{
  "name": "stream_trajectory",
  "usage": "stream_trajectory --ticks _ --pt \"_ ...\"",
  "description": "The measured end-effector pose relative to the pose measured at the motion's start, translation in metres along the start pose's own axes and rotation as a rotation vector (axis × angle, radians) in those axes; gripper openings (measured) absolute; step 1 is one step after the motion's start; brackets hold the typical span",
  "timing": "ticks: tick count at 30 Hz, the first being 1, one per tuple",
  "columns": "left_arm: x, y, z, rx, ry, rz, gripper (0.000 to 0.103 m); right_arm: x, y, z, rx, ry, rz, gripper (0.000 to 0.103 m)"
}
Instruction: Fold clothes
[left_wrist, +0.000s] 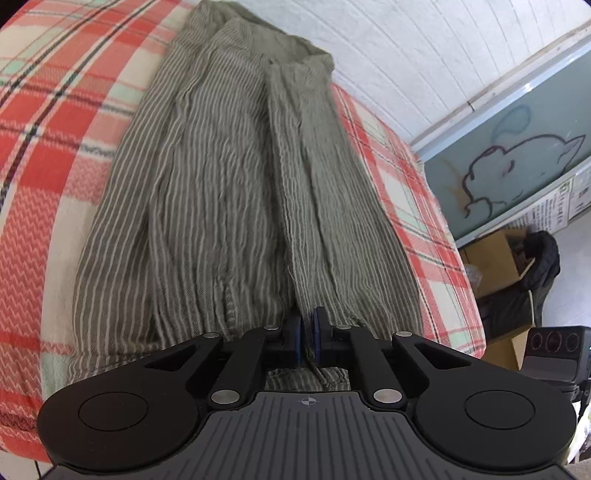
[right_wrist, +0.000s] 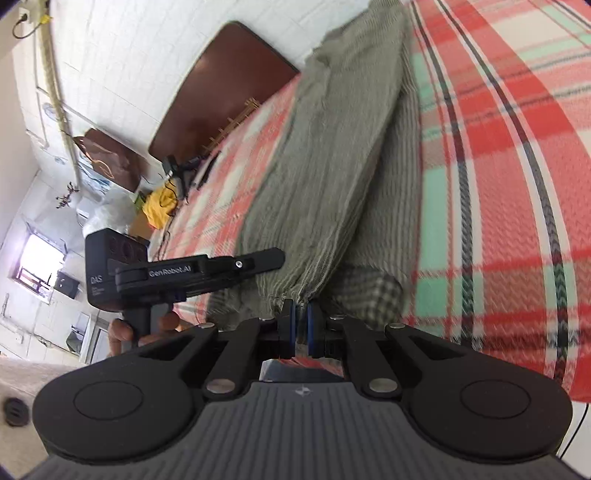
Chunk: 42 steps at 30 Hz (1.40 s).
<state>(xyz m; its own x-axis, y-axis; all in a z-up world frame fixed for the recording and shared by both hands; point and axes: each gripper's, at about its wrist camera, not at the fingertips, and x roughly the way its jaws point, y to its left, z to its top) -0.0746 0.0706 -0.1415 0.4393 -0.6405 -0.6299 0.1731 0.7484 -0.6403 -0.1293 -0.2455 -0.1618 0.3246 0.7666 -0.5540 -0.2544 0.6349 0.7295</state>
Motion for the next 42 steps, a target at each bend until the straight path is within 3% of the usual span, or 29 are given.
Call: stream_trajectory --ticks 2,6,8,12,15,20,24,28,33,38,42 --pt "-0.001 0.002 0.001 -0.007 -0.003 -0.005 0.022 0.003 -0.006 -0.003 0.021 0.004 -0.014 0.007" --pt "-0.011 0.004 0.006 -0.009 -0.020 0.003 0.028 -0.002 -0.012 -0.002 0.043 0.000 -0.008 0.014" --pt "-0.023 0.005 0.010 0.003 -0.055 0.041 0.043 -0.013 -0.009 0.001 0.020 -0.021 -0.015 0.017" --pt "-0.047 0.003 0.024 0.024 -0.118 0.062 0.044 -0.041 0.000 0.012 -0.047 -0.107 -0.043 0.018" --pt "-0.046 -0.014 0.037 0.111 -0.148 0.041 0.044 -0.047 0.006 0.031 -0.121 -0.180 -0.041 0.018" --pt "-0.012 -0.041 0.066 0.220 -0.206 0.056 0.052 -0.012 0.001 0.087 -0.194 -0.220 -0.061 0.018" --pt "0.020 -0.054 0.105 0.257 -0.234 0.072 0.052 0.028 -0.003 0.149 -0.253 -0.229 -0.110 0.018" --pt "0.047 -0.056 0.143 0.294 -0.253 0.138 0.052 0.065 -0.014 0.210 -0.299 -0.237 -0.171 0.018" --pt "0.082 -0.046 0.178 0.312 -0.226 0.207 0.054 0.117 -0.032 0.272 -0.346 -0.195 -0.278 0.018" --pt "0.105 -0.022 0.189 0.281 -0.167 0.253 0.054 0.163 -0.049 0.320 -0.435 -0.167 -0.396 0.017" --pt "0.104 -0.003 0.189 0.247 -0.157 0.229 0.053 0.179 -0.063 0.362 -0.393 -0.223 -0.377 0.011"
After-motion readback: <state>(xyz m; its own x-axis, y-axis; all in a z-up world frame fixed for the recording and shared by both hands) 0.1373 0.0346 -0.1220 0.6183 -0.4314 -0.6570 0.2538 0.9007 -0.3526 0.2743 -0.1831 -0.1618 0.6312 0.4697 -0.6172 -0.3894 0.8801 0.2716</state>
